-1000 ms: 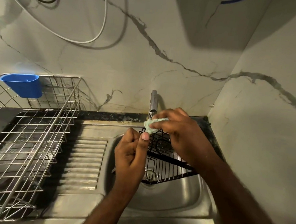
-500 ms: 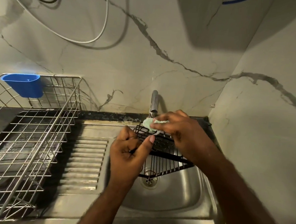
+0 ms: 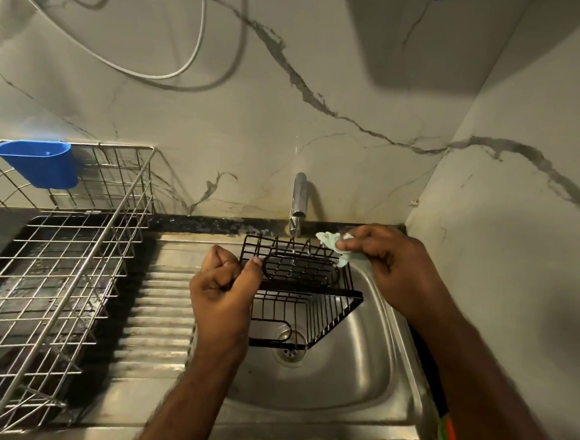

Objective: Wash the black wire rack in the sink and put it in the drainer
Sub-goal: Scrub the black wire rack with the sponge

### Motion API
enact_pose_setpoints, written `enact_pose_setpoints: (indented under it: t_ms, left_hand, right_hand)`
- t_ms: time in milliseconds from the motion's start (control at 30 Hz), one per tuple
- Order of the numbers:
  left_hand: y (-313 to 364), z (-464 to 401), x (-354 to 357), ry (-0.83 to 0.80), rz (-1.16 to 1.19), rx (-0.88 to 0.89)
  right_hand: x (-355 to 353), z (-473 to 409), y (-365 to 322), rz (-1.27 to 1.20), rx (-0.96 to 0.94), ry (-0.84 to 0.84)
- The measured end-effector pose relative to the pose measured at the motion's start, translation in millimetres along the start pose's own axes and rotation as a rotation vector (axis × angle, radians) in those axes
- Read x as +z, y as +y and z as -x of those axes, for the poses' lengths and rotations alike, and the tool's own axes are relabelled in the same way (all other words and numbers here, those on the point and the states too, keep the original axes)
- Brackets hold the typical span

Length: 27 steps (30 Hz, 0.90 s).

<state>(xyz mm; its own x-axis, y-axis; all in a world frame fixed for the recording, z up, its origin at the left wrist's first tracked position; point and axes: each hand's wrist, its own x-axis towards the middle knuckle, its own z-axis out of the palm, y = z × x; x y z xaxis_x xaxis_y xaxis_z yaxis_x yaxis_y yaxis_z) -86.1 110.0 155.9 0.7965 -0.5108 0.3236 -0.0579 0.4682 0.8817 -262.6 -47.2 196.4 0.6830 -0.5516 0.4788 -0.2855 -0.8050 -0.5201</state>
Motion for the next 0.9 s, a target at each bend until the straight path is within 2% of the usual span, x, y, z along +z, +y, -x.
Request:
enact_pose_setpoints:
  t_ms: [133, 267, 433, 600, 733, 900]
  left_hand:
    - [-2, -4, -2, 0.09, 0.004, 0.007]
    - [-2, -7, -2, 0.107, -0.021, 0.026]
    - [0, -4, 2, 0.122, 0.026, 0.0]
    - [-1, -8, -4, 0.217, 0.02, -0.018]
    - [-2, -8, -3, 0.203, 0.006, -0.036]
    - [-4, -6, -4, 0.209, 0.07, -0.089]
  right_hand:
    - [-2, 5, 5, 0.035, 0.101, -0.006]
    - [1, 5, -13, -0.024, 0.057, 0.17]
    - [9, 4, -17, 0.0, -0.096, 0.013]
    - [6, 10, 0, -0.042, -0.019, 0.046]
    - [4, 5, -14, -0.17, -0.009, 0.153]
    - [9, 4, -15, -0.145, -0.045, 0.062]
